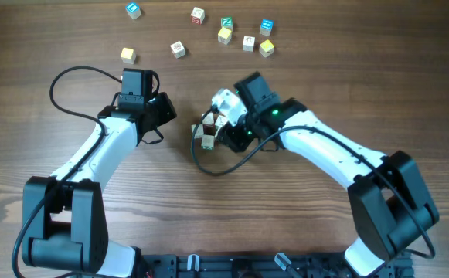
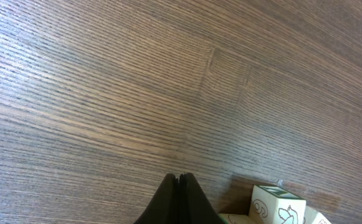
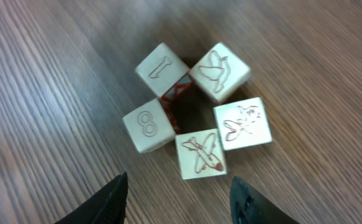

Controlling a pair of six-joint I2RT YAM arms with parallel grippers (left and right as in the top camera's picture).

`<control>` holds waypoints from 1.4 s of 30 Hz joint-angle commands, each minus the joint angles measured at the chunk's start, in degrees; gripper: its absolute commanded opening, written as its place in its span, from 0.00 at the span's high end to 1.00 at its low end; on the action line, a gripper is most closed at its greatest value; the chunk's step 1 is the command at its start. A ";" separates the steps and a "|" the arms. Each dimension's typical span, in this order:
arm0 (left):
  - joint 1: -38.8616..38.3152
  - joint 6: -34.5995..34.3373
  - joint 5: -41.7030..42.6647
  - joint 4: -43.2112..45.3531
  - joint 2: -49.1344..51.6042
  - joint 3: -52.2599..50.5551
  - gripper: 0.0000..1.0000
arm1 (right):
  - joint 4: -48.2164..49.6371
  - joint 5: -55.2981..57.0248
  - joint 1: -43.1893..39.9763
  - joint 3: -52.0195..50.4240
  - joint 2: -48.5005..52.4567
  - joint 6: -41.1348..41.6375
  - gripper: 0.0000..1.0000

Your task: Form a circle

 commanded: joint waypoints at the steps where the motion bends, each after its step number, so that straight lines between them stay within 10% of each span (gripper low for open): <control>1: -0.07 1.11 -0.15 0.22 0.76 0.31 0.96 | 2.34 2.69 0.09 -2.58 0.59 -1.40 0.46; 18: -0.07 1.11 -0.15 0.22 0.76 0.31 0.96 | 9.75 4.57 1.53 -3.89 6.27 -1.40 0.41; 34: -0.07 1.11 -0.15 0.24 0.76 0.31 0.96 | 7.37 4.63 1.53 -3.89 6.25 -1.38 0.71; 42: -0.07 1.11 -0.15 0.26 0.76 0.31 0.96 | 7.52 4.57 1.53 -3.89 6.25 0.79 0.45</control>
